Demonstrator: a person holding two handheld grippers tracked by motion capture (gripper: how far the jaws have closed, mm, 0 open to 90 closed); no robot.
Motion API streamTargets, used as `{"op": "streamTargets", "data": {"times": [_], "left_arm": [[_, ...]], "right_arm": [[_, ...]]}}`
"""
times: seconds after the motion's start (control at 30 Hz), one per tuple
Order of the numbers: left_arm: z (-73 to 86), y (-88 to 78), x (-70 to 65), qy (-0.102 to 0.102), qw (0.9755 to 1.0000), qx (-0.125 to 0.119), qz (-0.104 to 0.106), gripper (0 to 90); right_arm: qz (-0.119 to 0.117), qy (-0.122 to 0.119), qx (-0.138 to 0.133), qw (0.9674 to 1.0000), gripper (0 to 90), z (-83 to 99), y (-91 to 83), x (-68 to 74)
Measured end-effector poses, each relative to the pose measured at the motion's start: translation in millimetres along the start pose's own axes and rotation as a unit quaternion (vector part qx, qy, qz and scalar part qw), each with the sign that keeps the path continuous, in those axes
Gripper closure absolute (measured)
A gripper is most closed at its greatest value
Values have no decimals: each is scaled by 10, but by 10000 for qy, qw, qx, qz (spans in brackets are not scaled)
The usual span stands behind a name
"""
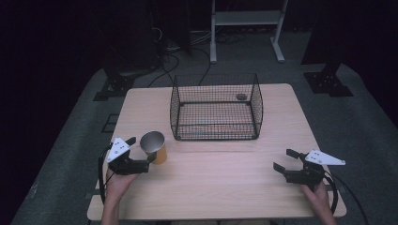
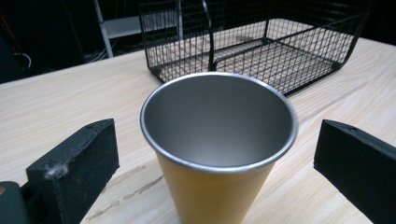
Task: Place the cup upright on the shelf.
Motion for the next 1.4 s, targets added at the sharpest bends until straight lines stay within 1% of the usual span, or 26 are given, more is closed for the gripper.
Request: {"op": "streamTargets", "data": {"times": [0.2, 0.27, 0.4, 0.53, 0.7, 0.87, 0.97, 1.07, 1.1, 1.17, 1.2, 1.4], "left_arm": [[36, 98, -1, 2, 9999, 144, 36, 0], [52, 133, 5, 10, 9998, 209, 18, 0], [68, 189, 15, -5, 9996, 272, 19, 0], [83, 254, 29, -47, 9994, 351, 64, 0], [60, 297, 33, -115, 9995, 263, 120, 0], [54, 353, 28, -125, 9994, 294, 131, 0], [52, 364, 13, -78, 9993, 315, 164, 14], [48, 373, -5, -13, 9994, 301, 157, 74], [46, 374, -12, 24, 9994, 288, 172, 95], [45, 375, -19, 38, 9994, 280, 183, 123], [42, 370, -28, 81, 9994, 256, 221, 139], [29, 345, -60, 199, 9994, 238, 164, 143]], "right_arm": [[-4, 13, 2, 10000, 130, 0, 0, -1], [5, -20, 12, 10000, 130, 0, 2, 2], [7, -24, 19, 10000, 130, 0, 5, 5], [9, -29, 25, 10000, 130, -1, 6, 7], [13, -32, 40, 10000, 130, -1, 9, 8], [20, -48, 50, 10000, 130, 0, 11, 10], [19, -53, 52, 10000, 130, 0, 12, 10], [14, -50, 53, 10000, 130, 0, 12, 10], [14, -52, 53, 10000, 130, 0, 12, 10], [19, -52, 54, 10000, 130, 0, 12, 10], [20, -49, 52, 10000, 130, 0, 12, 10], [19, -51, 52, 10000, 130, 0, 12, 10]]}}
Point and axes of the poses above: each handheld gripper's, and its own axes: y roughly forward along the jaws, z roughly out of its underside, x roughly to its left, the point moved 6 cm from there along y, roughly forward along the jaws, and after that the axes turned 14 degrees about x, right-handed, at the moved point
